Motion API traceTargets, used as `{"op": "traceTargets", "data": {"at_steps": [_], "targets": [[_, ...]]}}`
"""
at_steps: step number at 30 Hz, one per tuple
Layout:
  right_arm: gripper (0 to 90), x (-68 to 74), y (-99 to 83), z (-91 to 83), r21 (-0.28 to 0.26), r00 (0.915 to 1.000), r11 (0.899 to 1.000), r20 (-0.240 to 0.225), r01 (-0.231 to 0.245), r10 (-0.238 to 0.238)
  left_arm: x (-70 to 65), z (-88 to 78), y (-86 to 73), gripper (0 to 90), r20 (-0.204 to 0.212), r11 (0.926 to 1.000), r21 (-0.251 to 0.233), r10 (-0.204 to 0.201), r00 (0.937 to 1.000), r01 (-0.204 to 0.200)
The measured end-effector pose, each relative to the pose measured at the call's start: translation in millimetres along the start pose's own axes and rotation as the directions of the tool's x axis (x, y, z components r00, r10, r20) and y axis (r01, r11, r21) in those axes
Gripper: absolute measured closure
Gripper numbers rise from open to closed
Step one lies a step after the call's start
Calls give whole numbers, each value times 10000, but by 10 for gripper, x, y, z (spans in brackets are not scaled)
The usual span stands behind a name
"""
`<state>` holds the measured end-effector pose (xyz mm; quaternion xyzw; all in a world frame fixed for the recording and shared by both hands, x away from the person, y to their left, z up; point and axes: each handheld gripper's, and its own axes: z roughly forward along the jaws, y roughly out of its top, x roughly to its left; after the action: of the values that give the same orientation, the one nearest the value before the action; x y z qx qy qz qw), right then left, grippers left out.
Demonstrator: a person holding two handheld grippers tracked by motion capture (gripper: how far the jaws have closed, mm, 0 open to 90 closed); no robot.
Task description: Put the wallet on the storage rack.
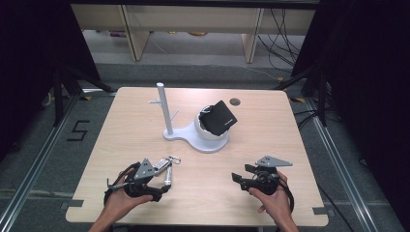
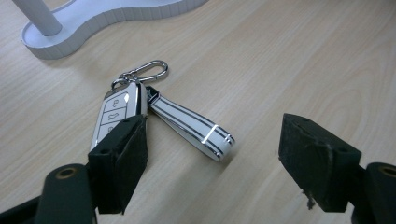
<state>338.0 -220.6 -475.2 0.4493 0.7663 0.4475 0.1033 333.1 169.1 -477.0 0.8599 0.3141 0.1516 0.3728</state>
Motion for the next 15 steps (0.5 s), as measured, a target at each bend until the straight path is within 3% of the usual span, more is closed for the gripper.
{"op": "traceTargets", "data": {"at_steps": [1,3,5,6,7,9,15], "targets": [[341,-8,-2,-15,-193,9995,9994,-112,285,-288,24,-1,7,230,-30,9998,135,140,9999,-139],[339,10,-2,-26,-228,9988,9986,-20,487,-488,31,21,19,217,-32,10000,81,-54,10000,54],[337,61,-23,-8,-2,9999,10000,-131,28,-28,55,39,46,216,0,10000,34,-78,10000,78],[337,43,-30,12,-40,9986,9986,-85,520,-520,73,47,63,212,-57,10000,70,-47,10000,47],[337,64,-47,41,26,9985,9990,-322,449,-448,81,51,76,207,-29,9999,97,-60,10000,60],[337,97,-74,67,154,9974,9981,-423,598,-591,125,67,121,203,-107,9998,162,112,9999,-111],[335,140,-81,111,318,9925,9938,-641,1062,-1040,260,163,249,203,-367,9979,638,109,9993,-85]]}}
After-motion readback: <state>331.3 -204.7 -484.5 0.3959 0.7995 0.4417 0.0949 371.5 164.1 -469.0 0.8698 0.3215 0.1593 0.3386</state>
